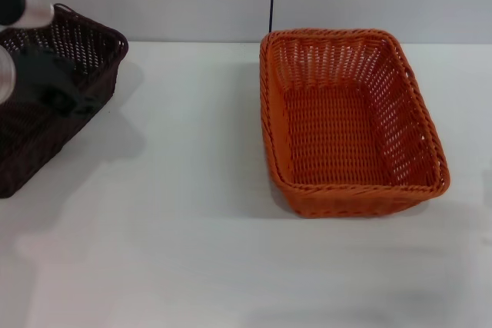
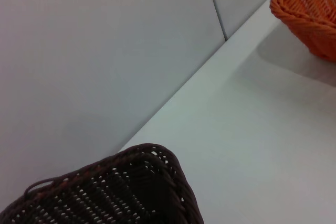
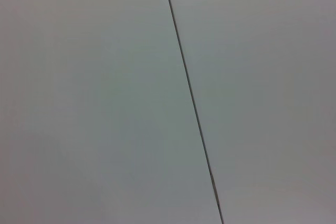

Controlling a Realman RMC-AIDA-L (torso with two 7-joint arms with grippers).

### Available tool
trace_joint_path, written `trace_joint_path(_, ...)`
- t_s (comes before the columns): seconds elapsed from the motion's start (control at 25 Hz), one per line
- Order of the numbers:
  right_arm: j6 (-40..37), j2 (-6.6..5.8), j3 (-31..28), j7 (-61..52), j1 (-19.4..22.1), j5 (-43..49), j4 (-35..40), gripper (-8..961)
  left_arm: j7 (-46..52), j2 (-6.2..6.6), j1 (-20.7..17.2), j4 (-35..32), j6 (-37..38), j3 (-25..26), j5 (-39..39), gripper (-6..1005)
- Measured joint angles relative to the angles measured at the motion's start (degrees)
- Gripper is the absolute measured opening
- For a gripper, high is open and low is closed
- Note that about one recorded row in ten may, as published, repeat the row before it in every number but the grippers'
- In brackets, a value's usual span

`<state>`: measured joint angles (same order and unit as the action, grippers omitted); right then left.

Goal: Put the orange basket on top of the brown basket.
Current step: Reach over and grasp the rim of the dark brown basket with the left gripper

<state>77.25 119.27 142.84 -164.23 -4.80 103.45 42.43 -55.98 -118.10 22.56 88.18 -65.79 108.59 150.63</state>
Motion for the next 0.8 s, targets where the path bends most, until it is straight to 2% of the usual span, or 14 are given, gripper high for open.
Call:
trace_joint_path(0.08, 0.0, 0.0, 0.04, 0.0, 0.09, 0.0, -0.07, 691, 0.5, -0.02, 0.91, -1.63, 0.03, -0.34, 0.92, 502)
trace_joint_path(0.28, 0.0, 0.0, 0.1, 0.0, 0.22, 0.0, -0.31, 690, 0.75, 0.06, 1.17, -2.33, 0.67, -0.42, 1.02, 753)
trace_joint_path(0.48, 0.0, 0.0, 0.23, 0.0, 0.18, 0.0, -0.5, 692, 0.79, 0.11, 1.61, -3.62, 1.69, -0.24, 1.48, 752)
trace_joint_path(0.68, 0.0, -0.01, 0.27, 0.0, 0.31, 0.0, -0.55, 691, 1.89, 0.05, 4.0, -9.58, 4.59, -0.1, 5.49, 743)
trace_joint_path(0.8, 0.0, 0.0, 0.31, 0.0, 0.34, 0.0, -0.58, 690, 2.3, 0.05, 4.11, -10.25, 5.5, -0.06, 6.11, 737)
